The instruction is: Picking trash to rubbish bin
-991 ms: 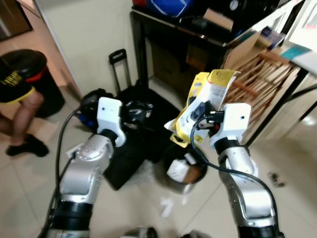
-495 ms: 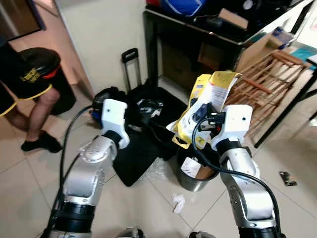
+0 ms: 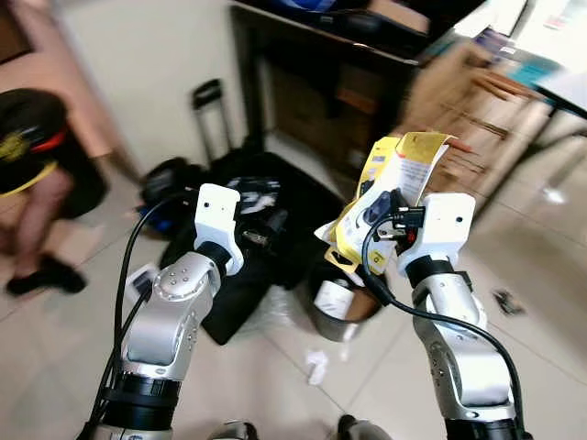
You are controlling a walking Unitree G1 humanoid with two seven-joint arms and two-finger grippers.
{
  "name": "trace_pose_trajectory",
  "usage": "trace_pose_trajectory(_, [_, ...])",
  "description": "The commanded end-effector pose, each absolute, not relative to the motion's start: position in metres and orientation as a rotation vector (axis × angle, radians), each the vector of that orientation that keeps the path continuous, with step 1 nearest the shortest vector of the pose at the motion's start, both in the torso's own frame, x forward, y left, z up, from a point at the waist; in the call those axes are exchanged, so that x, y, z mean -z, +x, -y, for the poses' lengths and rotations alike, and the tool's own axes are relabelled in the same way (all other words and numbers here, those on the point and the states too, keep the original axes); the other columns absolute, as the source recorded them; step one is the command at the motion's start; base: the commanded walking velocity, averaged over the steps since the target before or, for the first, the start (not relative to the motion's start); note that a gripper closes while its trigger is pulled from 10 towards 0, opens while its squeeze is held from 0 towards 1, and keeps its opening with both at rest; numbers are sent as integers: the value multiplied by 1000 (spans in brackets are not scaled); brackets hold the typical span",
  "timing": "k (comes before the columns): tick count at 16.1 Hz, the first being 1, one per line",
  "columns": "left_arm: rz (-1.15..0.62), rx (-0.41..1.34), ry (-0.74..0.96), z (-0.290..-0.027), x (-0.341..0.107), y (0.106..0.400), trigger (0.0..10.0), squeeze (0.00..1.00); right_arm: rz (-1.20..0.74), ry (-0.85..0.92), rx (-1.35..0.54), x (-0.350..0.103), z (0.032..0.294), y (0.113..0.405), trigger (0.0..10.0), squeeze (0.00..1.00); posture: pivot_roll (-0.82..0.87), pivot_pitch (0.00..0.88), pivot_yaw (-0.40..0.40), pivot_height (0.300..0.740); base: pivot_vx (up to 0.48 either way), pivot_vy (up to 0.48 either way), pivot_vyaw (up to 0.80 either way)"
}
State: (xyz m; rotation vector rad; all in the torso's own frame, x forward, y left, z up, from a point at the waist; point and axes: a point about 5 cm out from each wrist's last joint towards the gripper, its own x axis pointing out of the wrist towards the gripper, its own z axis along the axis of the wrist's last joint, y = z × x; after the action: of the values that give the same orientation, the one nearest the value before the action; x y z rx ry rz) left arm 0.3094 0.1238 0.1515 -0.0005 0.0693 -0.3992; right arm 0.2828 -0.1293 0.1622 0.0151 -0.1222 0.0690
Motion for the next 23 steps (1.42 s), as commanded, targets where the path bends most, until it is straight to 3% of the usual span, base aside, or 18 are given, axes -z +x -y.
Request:
trace_pose_trajectory(1, [-65,397,9,-125,-152,309,10000,0,129,22,-73,-164,128,282,10000,0,12,116,55,740,0,0,-600])
trace_pose_trajectory(16, [-65,418,-9,-122,-151,308,10000,0,123,20,-70,-165,129,282,10000,0,4,120,51,740,0,0,-732])
trace_pose_trajectory(23, [-56,437,-17,-120,-152,307,10000,0,131,17,-79,-166,128,282,10000,0,6,123,51,740,240,0,0])
